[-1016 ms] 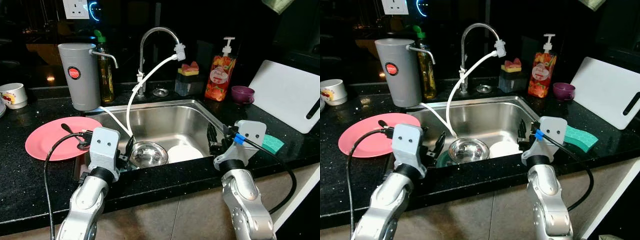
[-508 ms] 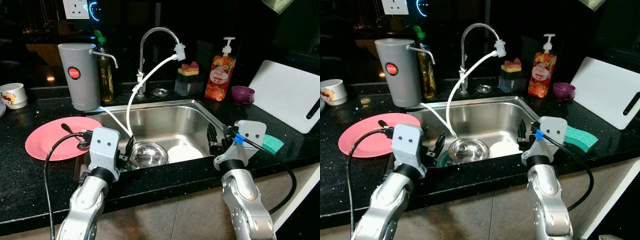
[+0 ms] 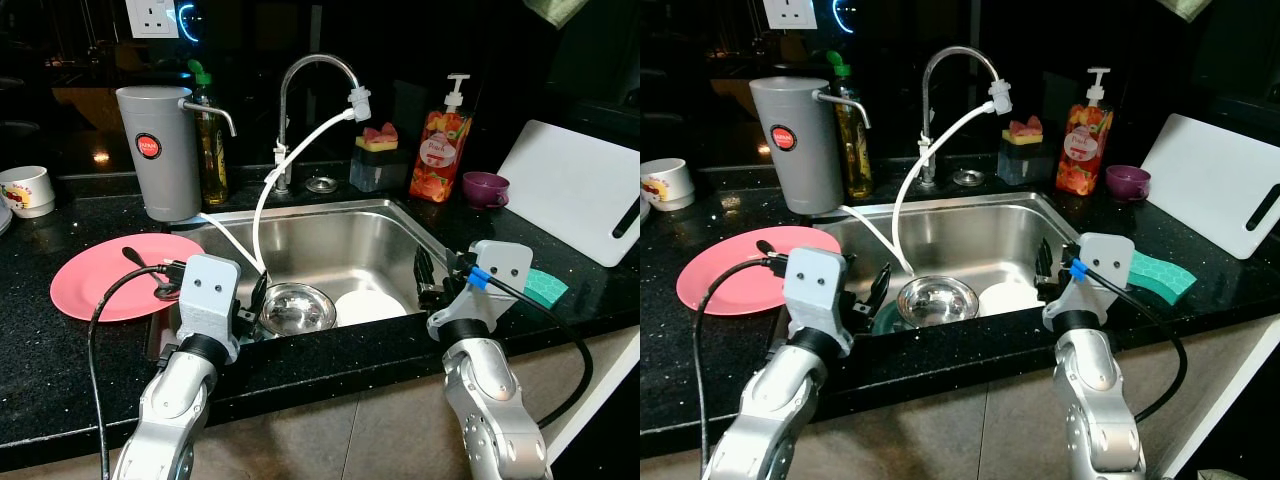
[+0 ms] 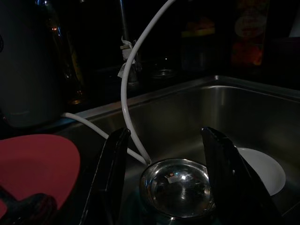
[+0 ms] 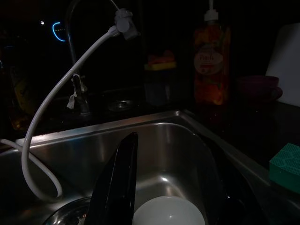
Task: Kitchen organization
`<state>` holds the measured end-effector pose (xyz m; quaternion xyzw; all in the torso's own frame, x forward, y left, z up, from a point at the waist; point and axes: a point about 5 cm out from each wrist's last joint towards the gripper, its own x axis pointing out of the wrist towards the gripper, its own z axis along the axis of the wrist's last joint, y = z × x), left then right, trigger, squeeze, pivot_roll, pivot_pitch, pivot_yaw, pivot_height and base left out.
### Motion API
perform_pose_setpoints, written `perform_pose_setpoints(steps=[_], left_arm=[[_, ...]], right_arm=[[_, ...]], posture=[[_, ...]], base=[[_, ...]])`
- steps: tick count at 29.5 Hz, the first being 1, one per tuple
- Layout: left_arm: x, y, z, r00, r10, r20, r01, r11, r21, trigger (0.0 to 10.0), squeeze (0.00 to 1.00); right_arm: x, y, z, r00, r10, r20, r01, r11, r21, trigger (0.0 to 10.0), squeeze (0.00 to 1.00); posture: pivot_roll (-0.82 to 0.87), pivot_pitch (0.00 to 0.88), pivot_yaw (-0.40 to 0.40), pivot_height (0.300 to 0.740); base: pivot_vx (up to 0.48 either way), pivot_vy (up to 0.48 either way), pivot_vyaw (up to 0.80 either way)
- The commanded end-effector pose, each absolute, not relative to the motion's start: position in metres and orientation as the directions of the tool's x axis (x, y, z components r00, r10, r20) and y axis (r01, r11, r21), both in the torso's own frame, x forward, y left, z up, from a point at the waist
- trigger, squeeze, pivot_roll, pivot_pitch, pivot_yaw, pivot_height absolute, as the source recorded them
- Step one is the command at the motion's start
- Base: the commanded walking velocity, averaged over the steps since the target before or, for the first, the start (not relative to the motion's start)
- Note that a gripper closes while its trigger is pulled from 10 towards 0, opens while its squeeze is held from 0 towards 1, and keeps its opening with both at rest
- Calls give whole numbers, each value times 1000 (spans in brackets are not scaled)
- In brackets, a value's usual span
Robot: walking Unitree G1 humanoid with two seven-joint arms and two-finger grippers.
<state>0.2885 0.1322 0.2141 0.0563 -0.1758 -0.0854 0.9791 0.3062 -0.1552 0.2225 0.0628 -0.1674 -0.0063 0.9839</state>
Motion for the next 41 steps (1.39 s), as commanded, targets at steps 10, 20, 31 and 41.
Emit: perform_pose_setpoints(steps=[10,20,31,41], left_arm=[[290,130,213,923,-199,329,157,976,148,10000,0],[289,129,212,923,-203,328,163,976,145,10000,0],[290,128,227,905,-204,374,160,976,145,10000,0],[289,137,225,913,-183,364,137,980,147,10000,0]], right_arm=[[305,-157,224,940,-42,338,0,992,125,10000,0],[304,-158,224,940,-40,339,0,993,119,10000,0],[303,-160,227,937,-46,347,7,993,115,10000,0],[304,-161,222,942,-56,331,18,993,117,10000,0]], posture=[[102,37,-40,740],[93,37,-42,740],[88,29,-43,740],[92,33,-42,740]], base=[[0,0,0],[0,0,0],[0,0,0],[0,0,0]])
